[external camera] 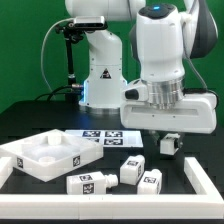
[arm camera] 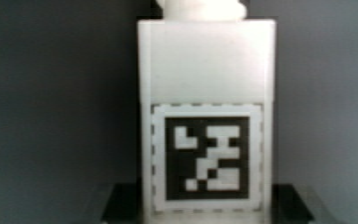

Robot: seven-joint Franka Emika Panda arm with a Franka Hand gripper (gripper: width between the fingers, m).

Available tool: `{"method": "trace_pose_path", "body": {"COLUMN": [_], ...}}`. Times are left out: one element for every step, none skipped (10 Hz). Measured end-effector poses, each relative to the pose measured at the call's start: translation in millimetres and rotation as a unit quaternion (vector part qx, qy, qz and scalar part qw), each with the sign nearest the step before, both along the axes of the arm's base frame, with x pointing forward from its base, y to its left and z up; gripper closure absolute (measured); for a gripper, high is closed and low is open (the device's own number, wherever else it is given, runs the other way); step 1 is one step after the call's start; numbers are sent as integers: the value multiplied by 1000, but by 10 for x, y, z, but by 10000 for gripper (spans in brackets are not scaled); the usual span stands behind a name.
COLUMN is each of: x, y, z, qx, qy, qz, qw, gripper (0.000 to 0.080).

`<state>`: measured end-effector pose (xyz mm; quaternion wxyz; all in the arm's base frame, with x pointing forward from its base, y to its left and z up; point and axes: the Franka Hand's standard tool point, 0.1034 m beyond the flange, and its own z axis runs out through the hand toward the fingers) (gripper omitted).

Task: Assemble one leg

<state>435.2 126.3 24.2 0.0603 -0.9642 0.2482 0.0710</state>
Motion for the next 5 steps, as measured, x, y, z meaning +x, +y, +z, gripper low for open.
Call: {"method": "trace_pose_path", "body": {"x": [28, 26, 25, 13, -75], "y": [-12, -9, -8, 2, 48], "z": [-5, -9, -10, -27, -93], "qx": [1, 1, 1, 0, -1], "qy": [-2, -1, -1, -5, -10], "qz": [6, 6, 6, 13, 32], "qw": [1000, 1000, 1000, 1000, 999], "gripper": [514, 514, 514, 512, 512]}}
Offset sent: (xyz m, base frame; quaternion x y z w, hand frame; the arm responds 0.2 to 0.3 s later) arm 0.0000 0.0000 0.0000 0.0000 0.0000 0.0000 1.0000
